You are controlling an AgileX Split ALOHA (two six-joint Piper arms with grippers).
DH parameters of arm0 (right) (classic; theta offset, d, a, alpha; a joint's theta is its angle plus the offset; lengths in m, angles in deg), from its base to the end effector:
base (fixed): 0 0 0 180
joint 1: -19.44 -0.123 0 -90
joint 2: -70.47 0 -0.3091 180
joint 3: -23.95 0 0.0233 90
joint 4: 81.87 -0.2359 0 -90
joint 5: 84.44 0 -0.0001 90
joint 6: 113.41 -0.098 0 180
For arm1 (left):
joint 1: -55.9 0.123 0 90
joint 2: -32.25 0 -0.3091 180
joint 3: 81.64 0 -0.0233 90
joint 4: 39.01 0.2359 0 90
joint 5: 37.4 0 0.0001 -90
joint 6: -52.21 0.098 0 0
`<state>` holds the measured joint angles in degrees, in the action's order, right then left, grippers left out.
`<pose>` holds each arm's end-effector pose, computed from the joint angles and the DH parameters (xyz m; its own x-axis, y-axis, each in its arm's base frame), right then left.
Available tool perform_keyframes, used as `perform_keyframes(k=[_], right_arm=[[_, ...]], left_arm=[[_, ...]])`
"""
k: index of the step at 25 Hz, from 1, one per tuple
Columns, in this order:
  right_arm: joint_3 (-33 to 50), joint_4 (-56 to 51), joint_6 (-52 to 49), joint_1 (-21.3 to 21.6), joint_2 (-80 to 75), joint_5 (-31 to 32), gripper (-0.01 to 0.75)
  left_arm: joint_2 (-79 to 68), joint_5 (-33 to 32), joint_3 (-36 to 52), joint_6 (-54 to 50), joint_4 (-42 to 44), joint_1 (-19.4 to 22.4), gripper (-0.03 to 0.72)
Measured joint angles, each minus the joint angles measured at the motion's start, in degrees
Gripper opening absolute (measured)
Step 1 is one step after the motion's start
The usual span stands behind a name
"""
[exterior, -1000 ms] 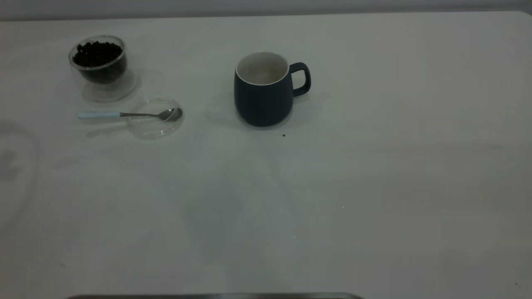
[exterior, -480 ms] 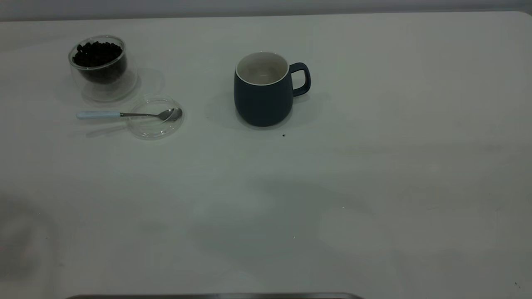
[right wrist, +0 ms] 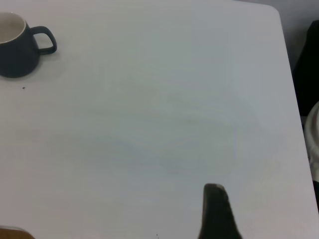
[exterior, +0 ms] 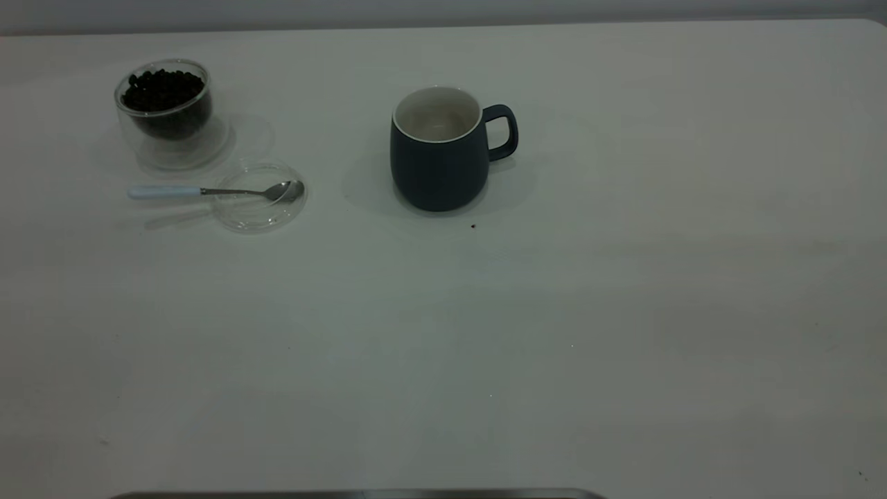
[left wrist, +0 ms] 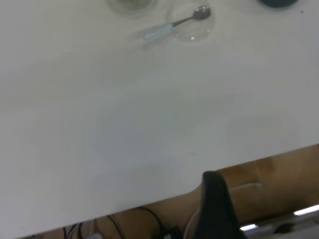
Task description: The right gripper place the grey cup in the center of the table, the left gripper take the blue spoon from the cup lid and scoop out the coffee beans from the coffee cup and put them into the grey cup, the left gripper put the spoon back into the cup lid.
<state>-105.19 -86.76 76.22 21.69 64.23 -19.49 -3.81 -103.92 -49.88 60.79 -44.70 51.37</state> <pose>-0.0387 0.0091 0.2525 -0.5210 -0.1107 -0.8463 -0.0957 0.9929 -0.0710 0.0288 -0.0112 0.3474 -0.6755 0.1633 -0.7191 0.2191 0.9756 0.0156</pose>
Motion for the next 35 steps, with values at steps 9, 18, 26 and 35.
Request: perform_keyframes(k=[9,18,26,35], right_arm=[[0.0,0.0,0.0,0.0,0.0,0.0,0.459],[0.0,0.0,0.0,0.0,0.0,0.0,0.459],[0.0,0.0,0.0,0.0,0.0,0.0,0.459],[0.0,0.0,0.0,0.0,0.0,0.0,0.459]], left_arm=[[10.8,1.4,13.5,-2.4,2.1,0.0,0.586],[12.3,2.2,18.4,-6.3,5.7,0.0,0.586],[12.3,2.3,18.6,-6.8,5.7,0.0,0.586],[18.6,2.3,18.6,-7.4,5.7,0.0,0.586]])
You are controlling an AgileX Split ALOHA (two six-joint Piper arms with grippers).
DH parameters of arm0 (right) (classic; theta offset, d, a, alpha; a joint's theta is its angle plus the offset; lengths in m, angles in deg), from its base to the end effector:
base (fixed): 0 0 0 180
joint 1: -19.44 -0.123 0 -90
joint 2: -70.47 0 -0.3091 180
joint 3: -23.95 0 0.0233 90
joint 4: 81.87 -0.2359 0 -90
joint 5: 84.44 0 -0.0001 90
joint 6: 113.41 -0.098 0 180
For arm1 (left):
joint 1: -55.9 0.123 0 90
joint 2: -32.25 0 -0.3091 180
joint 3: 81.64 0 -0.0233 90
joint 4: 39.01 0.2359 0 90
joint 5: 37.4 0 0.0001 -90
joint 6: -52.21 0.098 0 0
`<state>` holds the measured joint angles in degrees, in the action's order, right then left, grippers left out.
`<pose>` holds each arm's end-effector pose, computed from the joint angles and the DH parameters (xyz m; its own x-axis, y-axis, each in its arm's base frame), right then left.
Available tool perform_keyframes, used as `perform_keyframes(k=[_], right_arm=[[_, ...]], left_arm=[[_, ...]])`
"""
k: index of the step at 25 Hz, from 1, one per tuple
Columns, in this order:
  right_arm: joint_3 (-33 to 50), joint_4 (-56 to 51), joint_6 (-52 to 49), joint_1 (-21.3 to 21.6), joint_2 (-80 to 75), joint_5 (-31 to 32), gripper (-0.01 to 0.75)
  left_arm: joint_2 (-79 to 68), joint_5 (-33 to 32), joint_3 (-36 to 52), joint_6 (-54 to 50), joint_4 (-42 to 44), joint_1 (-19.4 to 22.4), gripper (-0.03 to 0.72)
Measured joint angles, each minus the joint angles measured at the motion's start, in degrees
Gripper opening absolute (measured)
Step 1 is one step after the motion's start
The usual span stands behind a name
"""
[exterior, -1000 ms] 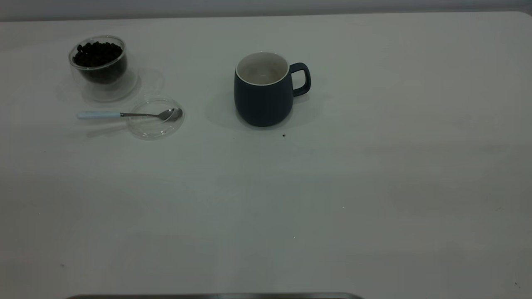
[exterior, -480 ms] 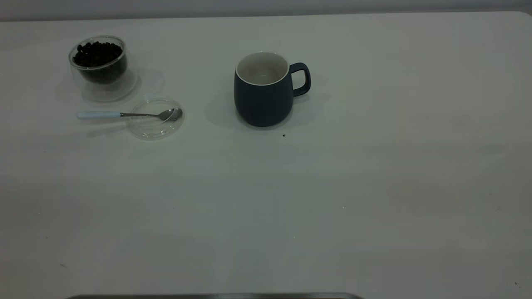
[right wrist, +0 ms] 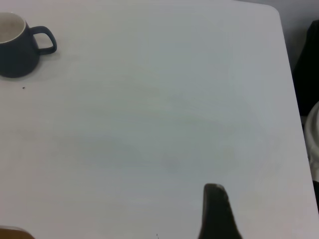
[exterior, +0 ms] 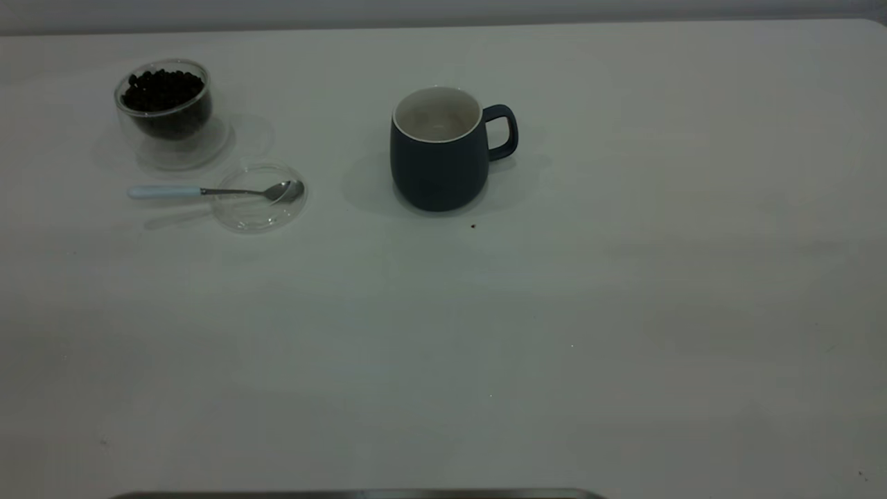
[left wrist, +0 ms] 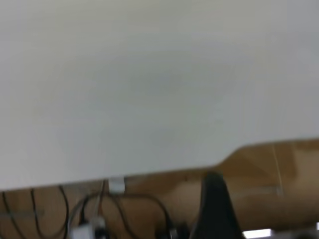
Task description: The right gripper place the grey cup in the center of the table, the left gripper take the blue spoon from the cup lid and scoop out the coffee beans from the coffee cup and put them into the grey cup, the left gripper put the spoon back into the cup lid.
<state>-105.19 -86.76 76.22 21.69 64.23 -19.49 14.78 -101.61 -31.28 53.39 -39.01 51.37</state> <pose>-0.0387 0.0091 0.2525 -0.5210 -0.1107 -0.8463 -0.0957 0.9929 -0.0710 -0.0124 0.0010 0.2607 -0.6658 0.0734 -0.7425 0.0927 0.9956 0.0153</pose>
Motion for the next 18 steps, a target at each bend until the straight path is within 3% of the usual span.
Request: perform_keyframes(k=[8,18], right_arm=[[0.0,0.0,0.0,0.0,0.0,0.0,0.459],[0.0,0.0,0.0,0.0,0.0,0.0,0.459]], left_arm=[[10.5,-0.6,0.0,-2.3,0.4,0.2,0.586],[11.3,-0.8,0.0,-2.4,0.3,2.0,0.586]])
